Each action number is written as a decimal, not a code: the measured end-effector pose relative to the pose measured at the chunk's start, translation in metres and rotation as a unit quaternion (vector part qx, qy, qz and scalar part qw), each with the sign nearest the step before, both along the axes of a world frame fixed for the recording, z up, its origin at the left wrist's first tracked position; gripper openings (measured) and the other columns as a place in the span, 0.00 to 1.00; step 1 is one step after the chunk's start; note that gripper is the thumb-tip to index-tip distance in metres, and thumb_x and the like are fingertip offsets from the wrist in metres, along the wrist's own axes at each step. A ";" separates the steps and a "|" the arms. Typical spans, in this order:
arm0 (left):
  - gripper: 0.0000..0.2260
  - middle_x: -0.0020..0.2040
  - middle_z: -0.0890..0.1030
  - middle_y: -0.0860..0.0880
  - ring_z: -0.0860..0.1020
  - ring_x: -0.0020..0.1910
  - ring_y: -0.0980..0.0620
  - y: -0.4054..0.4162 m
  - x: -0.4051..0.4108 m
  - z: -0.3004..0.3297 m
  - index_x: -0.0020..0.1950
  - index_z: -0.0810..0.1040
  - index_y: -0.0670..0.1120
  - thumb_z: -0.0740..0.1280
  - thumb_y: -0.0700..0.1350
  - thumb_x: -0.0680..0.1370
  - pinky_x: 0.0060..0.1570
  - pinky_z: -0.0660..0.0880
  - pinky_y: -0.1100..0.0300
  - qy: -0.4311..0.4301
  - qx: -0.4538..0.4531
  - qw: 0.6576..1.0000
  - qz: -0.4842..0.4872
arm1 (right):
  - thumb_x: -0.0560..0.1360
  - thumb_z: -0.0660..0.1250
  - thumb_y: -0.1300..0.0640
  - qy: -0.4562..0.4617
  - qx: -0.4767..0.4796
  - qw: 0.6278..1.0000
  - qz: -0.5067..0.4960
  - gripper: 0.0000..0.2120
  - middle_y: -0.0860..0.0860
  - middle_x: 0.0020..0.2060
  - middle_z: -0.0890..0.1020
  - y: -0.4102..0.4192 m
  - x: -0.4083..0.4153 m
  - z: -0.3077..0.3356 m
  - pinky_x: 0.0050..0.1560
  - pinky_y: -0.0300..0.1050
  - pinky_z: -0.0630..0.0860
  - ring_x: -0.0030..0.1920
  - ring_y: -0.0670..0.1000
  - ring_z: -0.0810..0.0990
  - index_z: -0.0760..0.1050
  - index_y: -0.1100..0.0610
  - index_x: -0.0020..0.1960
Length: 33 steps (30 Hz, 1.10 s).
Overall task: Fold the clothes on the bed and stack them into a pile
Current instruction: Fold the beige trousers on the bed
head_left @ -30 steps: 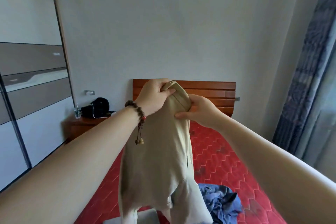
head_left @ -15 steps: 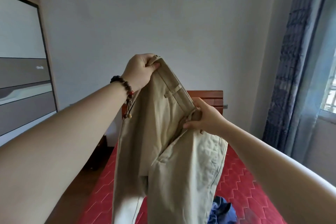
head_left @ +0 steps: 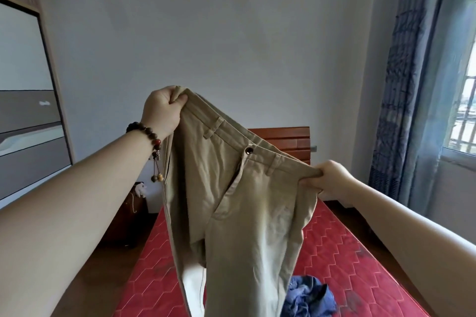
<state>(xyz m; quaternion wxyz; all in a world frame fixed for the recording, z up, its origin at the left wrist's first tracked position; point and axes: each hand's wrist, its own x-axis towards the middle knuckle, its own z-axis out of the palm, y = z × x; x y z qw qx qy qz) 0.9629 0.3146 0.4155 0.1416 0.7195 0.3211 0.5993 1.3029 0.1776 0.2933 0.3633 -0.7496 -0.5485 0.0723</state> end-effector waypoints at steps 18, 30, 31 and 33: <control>0.07 0.44 0.81 0.56 0.77 0.43 0.60 0.029 -0.006 -0.091 0.43 0.81 0.50 0.66 0.45 0.80 0.46 0.71 0.63 0.053 -0.148 0.987 -0.021 | 0.72 0.72 0.65 0.364 0.245 0.898 0.015 0.07 0.53 0.37 0.83 -0.061 0.041 0.038 0.31 0.40 0.78 0.34 0.49 0.81 0.78 0.55 0.38; 0.14 0.38 0.81 0.38 0.81 0.44 0.38 -0.036 0.102 -0.106 0.38 0.78 0.38 0.66 0.45 0.79 0.38 0.71 0.55 -0.010 -0.204 0.979 0.005 | 0.70 0.71 0.58 0.311 0.274 0.878 -0.240 0.04 0.51 0.33 0.80 -0.043 0.000 0.016 0.41 0.47 0.77 0.36 0.52 0.77 0.78 0.57 0.40; 0.13 0.39 0.82 0.39 0.81 0.44 0.39 -0.048 0.112 -0.102 0.40 0.79 0.37 0.67 0.45 0.78 0.38 0.69 0.56 -0.006 -0.175 0.985 -0.006 | 0.68 0.72 0.58 0.321 0.275 0.880 -0.216 0.04 0.52 0.33 0.80 -0.040 -0.012 0.019 0.41 0.48 0.78 0.35 0.51 0.77 0.78 0.58 0.39; 0.11 0.43 0.83 0.38 0.80 0.46 0.39 -0.068 0.132 -0.097 0.43 0.81 0.37 0.69 0.45 0.77 0.38 0.66 0.57 -0.001 -0.130 0.991 -0.028 | 0.67 0.74 0.60 0.352 0.280 0.879 -0.160 0.06 0.52 0.30 0.79 -0.035 -0.040 0.026 0.37 0.47 0.77 0.32 0.51 0.76 0.77 0.57 0.37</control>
